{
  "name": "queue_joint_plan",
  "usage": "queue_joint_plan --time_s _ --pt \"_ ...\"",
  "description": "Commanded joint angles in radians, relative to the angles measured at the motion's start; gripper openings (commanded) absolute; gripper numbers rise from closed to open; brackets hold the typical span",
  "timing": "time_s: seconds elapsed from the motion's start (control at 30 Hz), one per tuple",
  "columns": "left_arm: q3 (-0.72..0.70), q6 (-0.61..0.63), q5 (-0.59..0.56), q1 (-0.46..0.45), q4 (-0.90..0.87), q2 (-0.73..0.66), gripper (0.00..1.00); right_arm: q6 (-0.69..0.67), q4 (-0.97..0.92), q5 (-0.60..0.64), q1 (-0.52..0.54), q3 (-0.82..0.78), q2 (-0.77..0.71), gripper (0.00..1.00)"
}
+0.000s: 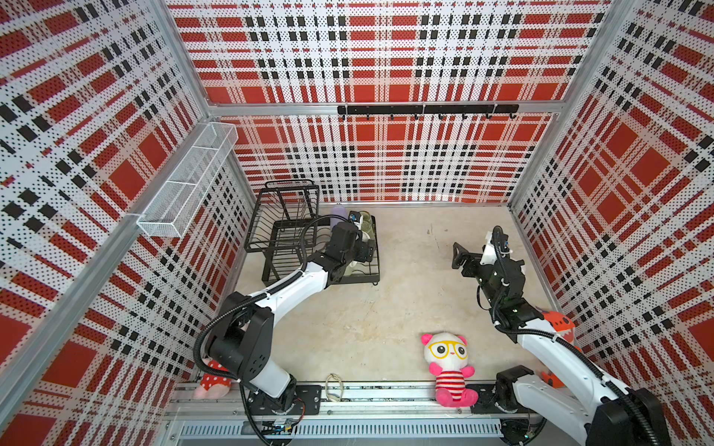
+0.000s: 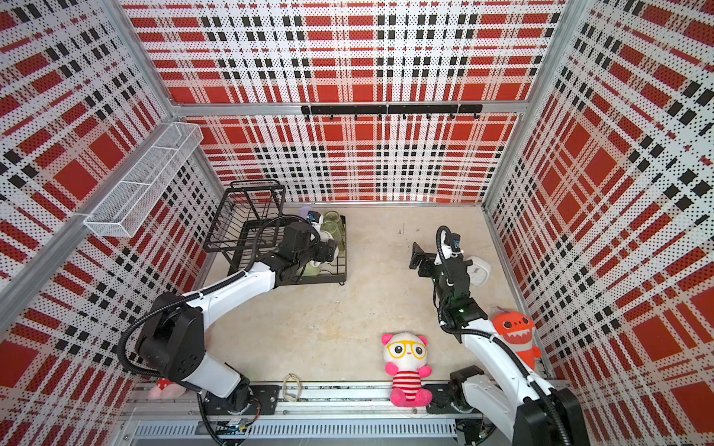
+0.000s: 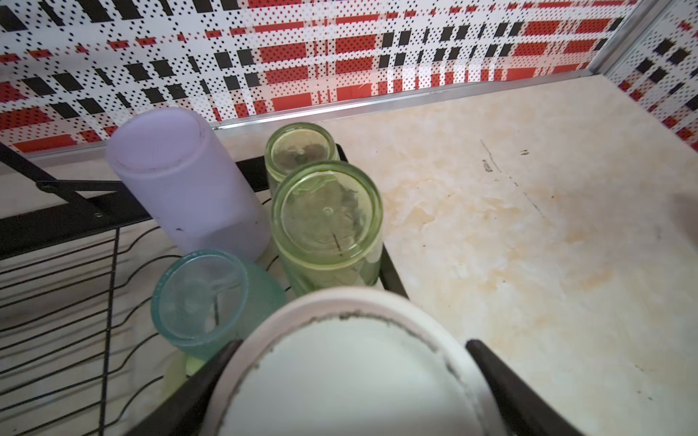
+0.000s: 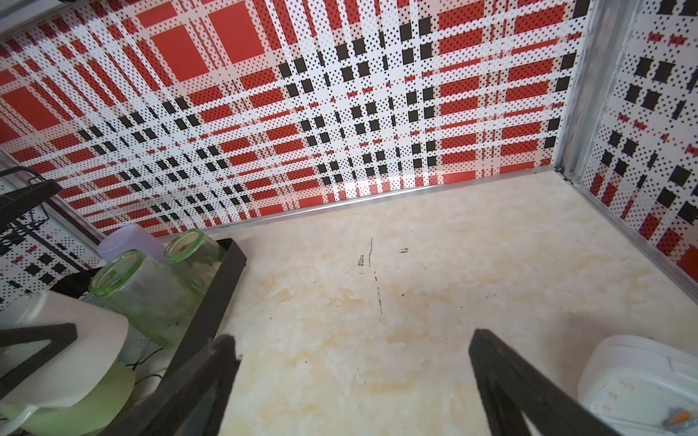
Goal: Load cups into a dish rack
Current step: Place the cup upside down at the dish rack.
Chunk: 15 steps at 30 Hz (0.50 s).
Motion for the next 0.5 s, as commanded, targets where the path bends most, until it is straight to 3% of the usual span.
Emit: queue_joint_plan --time_s 0.0,0.47 --pt "0.039 0.076 0.015 0.008 0.055 0.012 0.64 -0.02 -0.001 -0.012 -0.005 0.044 0.015 1.0" --pt "0.037 0.101 0.069 -0.018 0.109 0.088 0.65 0.003 -0.001 0.014 -0.009 0.027 0.003 1.0"
